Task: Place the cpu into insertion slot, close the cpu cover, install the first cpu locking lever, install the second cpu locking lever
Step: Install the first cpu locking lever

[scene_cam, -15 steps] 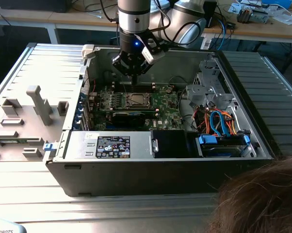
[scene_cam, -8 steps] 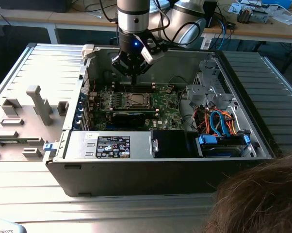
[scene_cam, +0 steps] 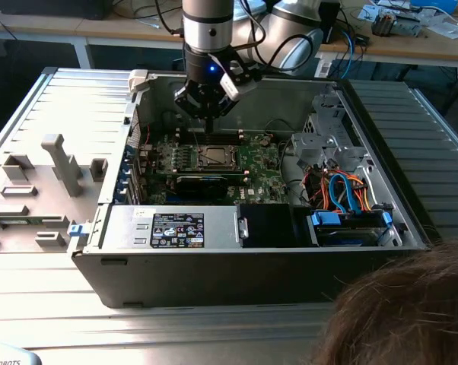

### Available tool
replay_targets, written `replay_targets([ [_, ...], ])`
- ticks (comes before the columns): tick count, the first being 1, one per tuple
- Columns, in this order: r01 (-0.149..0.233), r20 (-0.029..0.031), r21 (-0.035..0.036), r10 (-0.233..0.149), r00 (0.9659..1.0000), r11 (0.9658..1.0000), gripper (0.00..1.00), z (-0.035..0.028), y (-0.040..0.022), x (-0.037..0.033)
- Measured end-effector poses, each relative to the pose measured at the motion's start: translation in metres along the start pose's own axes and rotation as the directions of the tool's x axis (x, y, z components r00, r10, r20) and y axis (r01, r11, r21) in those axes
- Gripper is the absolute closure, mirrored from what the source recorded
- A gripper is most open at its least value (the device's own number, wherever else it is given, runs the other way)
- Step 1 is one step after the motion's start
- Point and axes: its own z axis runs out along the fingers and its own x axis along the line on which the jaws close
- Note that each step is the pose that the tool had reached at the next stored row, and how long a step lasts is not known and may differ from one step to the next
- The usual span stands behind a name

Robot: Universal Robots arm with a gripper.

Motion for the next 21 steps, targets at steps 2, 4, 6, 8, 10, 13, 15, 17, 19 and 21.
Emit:
replay_targets([
  [2,0.0,0.0,0.0,0.0,1.0,1.0,0.89,0.0001,0.0001,0.0005],
  [4,0.0,-0.0001,0.0,0.0,1.0,1.0,0.89,0.0002,0.0001,0.0008],
  [6,0.0,-0.0001,0.0,0.0,1.0,1.0,0.89,0.0002,0.0002,0.0011],
  [8,0.0,0.0,0.0,0.0,1.0,1.0,0.89,0.0004,0.0002,0.0016],
  [10,0.0,0.0,0.0,0.0,1.0,1.0,0.89,0.0005,0.0003,0.0019],
  [13,0.0,0.0,0.0,0.0,1.0,1.0,0.89,0.0006,0.0004,0.0026],
  [15,0.0,0.0,0.0,0.0,1.0,1.0,0.89,0.0008,0.0006,0.0035],
  [17,0.0,0.0,0.0,0.0,1.0,1.0,0.89,0.0009,0.0007,0.0042],
  [19,0.0,0.0,0.0,0.0,1.0,1.0,0.89,0.001,0.0008,0.0047],
  [21,0.0,0.0,0.0,0.0,1.0,1.0,0.89,0.0011,0.0008,0.0052],
])
